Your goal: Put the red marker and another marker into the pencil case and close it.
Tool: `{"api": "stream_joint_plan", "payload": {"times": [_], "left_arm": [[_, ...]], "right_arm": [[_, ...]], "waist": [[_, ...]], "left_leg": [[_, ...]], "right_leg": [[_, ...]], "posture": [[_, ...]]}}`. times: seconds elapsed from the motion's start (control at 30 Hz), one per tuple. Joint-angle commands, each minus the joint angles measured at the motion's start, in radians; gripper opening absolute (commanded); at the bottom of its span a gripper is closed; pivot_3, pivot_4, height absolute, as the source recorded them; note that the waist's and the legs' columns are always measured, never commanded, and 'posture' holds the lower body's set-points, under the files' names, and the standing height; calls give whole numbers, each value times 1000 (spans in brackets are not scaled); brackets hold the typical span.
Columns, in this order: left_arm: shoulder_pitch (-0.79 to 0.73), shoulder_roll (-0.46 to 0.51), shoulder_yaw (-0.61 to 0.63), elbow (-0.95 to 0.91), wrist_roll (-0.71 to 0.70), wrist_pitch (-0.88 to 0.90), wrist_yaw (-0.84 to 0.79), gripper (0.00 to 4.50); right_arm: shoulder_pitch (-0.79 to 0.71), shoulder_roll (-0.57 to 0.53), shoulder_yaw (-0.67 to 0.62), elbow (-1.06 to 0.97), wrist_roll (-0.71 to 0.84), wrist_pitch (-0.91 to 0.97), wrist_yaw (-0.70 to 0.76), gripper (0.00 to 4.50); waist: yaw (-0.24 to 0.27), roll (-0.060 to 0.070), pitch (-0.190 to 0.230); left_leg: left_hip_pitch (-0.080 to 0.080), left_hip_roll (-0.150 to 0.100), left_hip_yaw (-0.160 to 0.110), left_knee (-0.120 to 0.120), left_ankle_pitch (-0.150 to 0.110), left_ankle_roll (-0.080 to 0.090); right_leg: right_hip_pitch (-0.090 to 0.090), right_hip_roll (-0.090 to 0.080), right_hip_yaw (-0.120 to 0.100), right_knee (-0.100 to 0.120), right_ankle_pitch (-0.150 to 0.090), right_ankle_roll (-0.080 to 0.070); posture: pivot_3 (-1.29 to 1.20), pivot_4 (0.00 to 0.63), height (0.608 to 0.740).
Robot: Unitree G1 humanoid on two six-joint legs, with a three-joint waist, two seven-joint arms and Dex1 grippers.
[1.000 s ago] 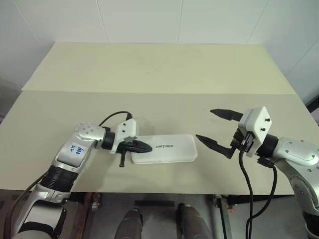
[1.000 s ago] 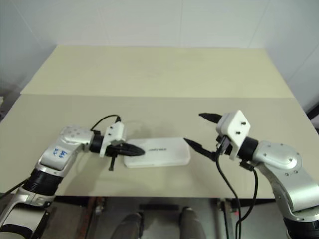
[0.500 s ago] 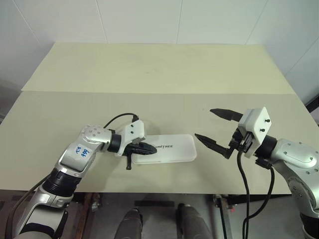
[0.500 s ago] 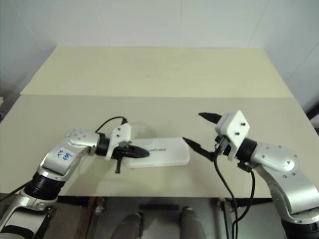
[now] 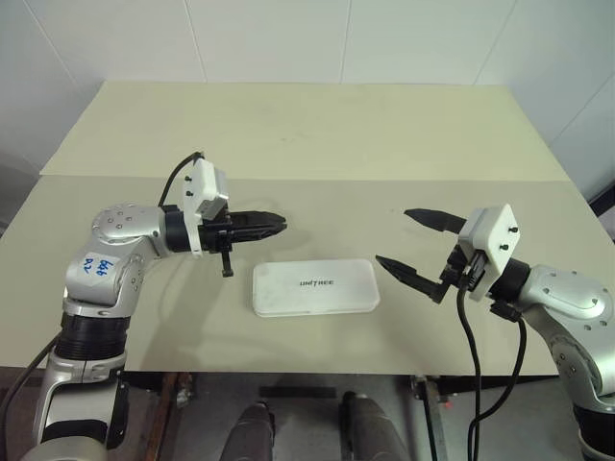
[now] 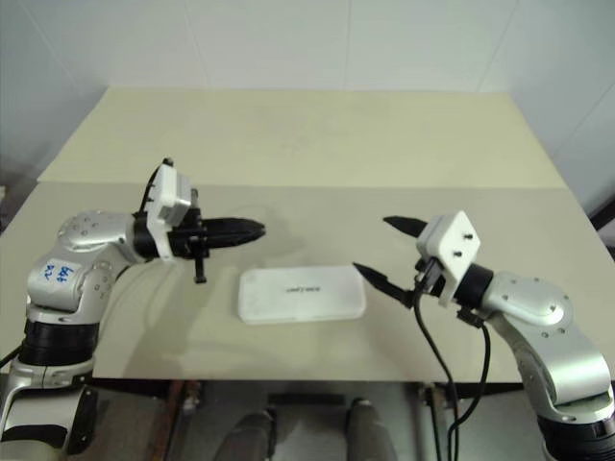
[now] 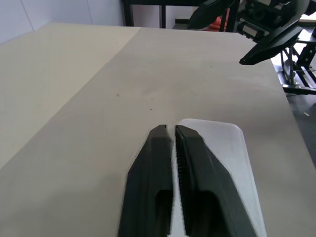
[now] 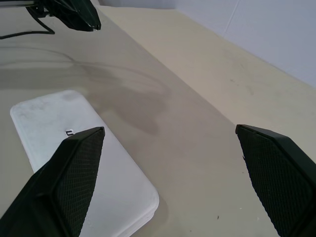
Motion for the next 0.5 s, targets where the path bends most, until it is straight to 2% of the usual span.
{"api": "stream_joint_plan", "payload": {"times": [0.03,0.17,0.33,0.5], "left_arm": [[12,40,38,11,-13,-71,-42,1530],[11,68,55,90,-9,-137,-82,2846],[48,67,67,69,-19,-140,-56,4443],[119,61,81,-12,-60,-96,-27,4478]], "right_arm": [[-5,-27,-47,11,6,-31,32,4500],[-11,-65,-91,17,35,-14,66,4500],[-24,-109,-127,40,46,-8,96,4500],[-23,-133,-141,58,54,1,117,4500]], "waist": [[0,0,0],[0,0,0],[-1,0,0],[-1,0,0]], "left_leg": [[0,0,0,0,0,0],[0,0,0,0,0,0],[0,0,0,0,0,0],[0,0,0,-1,0,0]], "right_leg": [[0,0,0,0,0,0],[0,0,0,0,0,0],[0,0,0,0,0,0],[0,0,0,0,0,0]], "posture": [[0,150,740],[0,150,740],[0,150,740],[0,150,740]]}}
